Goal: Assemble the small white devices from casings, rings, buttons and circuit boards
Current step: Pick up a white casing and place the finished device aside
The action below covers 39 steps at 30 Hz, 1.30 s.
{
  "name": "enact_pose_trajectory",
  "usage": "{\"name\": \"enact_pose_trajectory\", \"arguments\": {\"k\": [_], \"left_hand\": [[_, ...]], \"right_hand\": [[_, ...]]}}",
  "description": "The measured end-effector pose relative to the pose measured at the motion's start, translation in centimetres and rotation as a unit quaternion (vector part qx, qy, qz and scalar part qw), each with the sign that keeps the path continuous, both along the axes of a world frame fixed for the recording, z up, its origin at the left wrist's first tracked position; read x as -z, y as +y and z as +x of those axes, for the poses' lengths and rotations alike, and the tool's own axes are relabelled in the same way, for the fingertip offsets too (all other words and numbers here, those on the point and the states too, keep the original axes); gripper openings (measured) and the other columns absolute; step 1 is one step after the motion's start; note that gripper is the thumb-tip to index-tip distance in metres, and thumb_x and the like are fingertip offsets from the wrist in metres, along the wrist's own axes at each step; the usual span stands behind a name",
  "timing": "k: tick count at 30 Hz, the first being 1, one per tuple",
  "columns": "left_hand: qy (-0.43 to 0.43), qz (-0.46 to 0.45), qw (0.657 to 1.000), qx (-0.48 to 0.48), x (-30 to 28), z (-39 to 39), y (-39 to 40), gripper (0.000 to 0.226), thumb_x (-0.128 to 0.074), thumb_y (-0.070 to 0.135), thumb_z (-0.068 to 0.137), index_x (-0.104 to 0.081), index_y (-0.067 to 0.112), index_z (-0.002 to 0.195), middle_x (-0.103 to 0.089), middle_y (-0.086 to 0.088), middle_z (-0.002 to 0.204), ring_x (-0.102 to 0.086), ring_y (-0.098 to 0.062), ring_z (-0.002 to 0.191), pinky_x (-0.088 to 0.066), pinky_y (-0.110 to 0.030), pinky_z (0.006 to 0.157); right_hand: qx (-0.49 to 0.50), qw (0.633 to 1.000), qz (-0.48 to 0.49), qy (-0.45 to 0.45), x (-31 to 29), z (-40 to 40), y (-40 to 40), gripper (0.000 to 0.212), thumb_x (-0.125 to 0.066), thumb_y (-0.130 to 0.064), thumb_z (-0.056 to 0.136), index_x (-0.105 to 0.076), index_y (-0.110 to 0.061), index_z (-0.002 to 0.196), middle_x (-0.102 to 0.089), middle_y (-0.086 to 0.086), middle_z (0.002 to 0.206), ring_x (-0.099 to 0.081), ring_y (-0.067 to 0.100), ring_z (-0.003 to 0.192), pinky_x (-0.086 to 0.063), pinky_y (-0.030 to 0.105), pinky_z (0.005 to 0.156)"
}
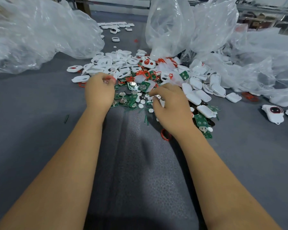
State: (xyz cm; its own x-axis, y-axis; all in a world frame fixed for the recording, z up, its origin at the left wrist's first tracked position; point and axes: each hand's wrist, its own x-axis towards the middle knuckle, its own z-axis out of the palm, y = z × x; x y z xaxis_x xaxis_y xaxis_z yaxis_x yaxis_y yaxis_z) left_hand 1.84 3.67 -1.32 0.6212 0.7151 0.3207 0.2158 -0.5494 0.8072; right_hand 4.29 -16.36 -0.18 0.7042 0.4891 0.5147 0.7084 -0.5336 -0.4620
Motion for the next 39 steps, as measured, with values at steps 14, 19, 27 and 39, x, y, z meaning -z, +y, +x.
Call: {"name": "enact_pose_trajectory", "arguments": {"k": [14,19,27,39], "left_hand": [[-0.272,-0.379,0.884,-0.020,-2.2,-2.2,2.3,0.022,-0.035,0.023,0.104,-0.053,0.018,0.093,-0.066,0.002,0.090,-0.068,-0.011,0.076,-0.055,-0.025,0.075],[-0.260,-0.396,0.881,0.006,-1.6,-2.6,1.0,0.021,-0.040,0.026,0.104,-0.057,0.015,0.098,-0.070,-0.005,0.097,-0.074,-0.018,0.073,-0.060,-0.029,0.065],[-0.237,-0.407,0.875,0.112,-2.2,-0.6,-3.7,0.028,-0.052,0.008,0.096,-0.068,0.016,0.075,-0.066,-0.002,0.083,-0.055,-0.009,0.064,-0.043,-0.019,0.050],[-0.173,-0.350,0.899,0.198,-1.6,0.1,-8.6,0.028,-0.059,0.012,0.090,-0.077,0.025,0.073,-0.075,0.007,0.089,-0.067,-0.006,0.086,-0.054,-0.020,0.067]], "right_hand": [[-0.172,0.948,-0.266,-0.013,1.1,-2.5,10.5,0.050,-0.041,-0.030,0.102,-0.031,-0.024,0.150,-0.025,-0.005,0.159,-0.019,0.018,0.147,-0.017,0.042,0.116],[-0.132,0.954,-0.245,-0.116,0.2,-2.1,10.4,0.025,-0.050,-0.030,0.096,-0.061,-0.025,0.118,-0.060,-0.005,0.124,-0.046,0.019,0.122,-0.024,0.037,0.104],[-0.069,0.992,0.071,0.077,-0.9,0.6,3.3,0.009,-0.059,-0.015,0.092,-0.066,-0.015,0.085,-0.059,0.002,0.091,-0.052,0.017,0.088,-0.038,0.027,0.075],[-0.057,0.855,0.385,0.343,-1.0,1.6,-0.6,0.023,-0.047,-0.011,0.101,-0.064,-0.011,0.086,-0.070,0.000,0.074,-0.061,0.009,0.063,-0.050,0.019,0.057]]}}
